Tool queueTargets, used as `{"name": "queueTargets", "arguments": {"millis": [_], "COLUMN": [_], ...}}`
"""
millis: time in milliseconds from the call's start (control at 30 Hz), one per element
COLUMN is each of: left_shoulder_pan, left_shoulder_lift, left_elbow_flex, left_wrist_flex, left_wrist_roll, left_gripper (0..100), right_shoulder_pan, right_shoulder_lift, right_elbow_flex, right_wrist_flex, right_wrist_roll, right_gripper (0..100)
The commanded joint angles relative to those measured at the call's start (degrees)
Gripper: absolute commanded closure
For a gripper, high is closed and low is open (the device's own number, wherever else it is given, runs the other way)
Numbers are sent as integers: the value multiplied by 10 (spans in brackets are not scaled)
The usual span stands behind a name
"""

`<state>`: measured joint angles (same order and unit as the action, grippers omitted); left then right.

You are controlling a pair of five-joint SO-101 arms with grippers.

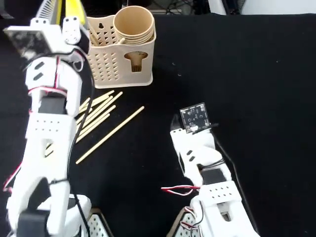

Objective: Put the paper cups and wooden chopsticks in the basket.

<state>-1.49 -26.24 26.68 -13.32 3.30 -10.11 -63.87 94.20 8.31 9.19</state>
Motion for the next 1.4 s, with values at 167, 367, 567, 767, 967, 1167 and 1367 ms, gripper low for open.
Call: {"name": "queueTargets", "arguments": {"millis": [167,367,567,767,967,1167,1367], "left_shoulder_pan": [-1,-1,-3,-6,-6,-16,-80], "left_shoulder_lift": [91,129,129,128,112,-20,-227], "left_elbow_flex": [-38,-8,14,27,29,69,141], "left_wrist_flex": [-26,-29,-28,-25,-25,28,187], "left_wrist_roll": [3,3,3,4,4,0,0], "left_gripper": [970,970,960,830,831,892,891], "right_shoulder_pan": [-6,-6,-7,-7,-7,-7,-7], "right_shoulder_lift": [-7,-7,-7,-7,-7,-7,-7], "right_elbow_flex": [-2,-2,-2,-2,-2,-2,-3], "right_wrist_flex": [-12,-12,-12,-12,-12,-12,-9], "right_wrist_roll": [-4,-4,-4,-4,-4,-4,-4], "right_gripper": [868,868,868,868,868,868,868]}}
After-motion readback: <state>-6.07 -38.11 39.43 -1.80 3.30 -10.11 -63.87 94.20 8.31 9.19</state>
